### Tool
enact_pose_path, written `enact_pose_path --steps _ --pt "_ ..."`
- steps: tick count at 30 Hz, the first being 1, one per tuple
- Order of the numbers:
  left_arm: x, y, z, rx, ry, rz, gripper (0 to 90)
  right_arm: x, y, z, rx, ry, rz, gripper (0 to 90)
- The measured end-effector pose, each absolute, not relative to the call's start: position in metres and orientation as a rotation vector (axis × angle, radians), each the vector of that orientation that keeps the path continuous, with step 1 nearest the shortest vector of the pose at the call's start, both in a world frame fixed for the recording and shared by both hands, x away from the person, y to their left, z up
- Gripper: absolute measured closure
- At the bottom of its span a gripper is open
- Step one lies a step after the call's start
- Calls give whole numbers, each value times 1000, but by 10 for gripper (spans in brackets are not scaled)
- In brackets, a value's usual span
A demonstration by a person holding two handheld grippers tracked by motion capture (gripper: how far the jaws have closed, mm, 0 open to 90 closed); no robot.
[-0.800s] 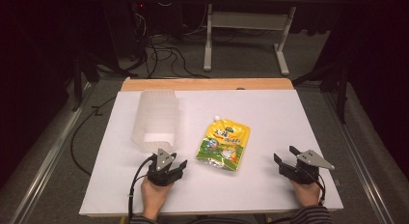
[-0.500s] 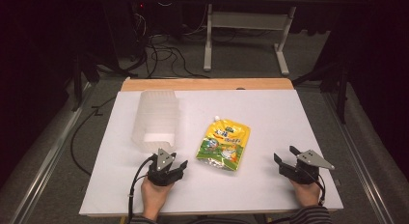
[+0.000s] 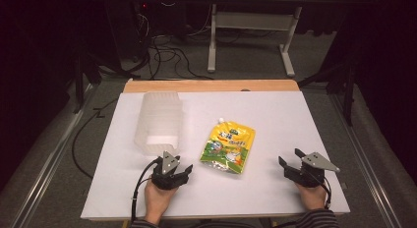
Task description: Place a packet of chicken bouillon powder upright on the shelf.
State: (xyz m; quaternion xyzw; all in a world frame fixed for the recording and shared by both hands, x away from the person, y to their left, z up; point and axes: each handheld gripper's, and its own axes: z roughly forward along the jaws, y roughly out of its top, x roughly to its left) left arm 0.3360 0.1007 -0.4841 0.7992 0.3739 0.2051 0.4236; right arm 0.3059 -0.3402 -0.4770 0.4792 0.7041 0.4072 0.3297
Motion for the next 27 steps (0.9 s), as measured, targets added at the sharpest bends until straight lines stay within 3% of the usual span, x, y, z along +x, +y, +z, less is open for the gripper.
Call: enact_pose_path --steps 27 --pt "336 90 -472 1988 930 493 376 306 -340 -477 1244 1850 1056 309"
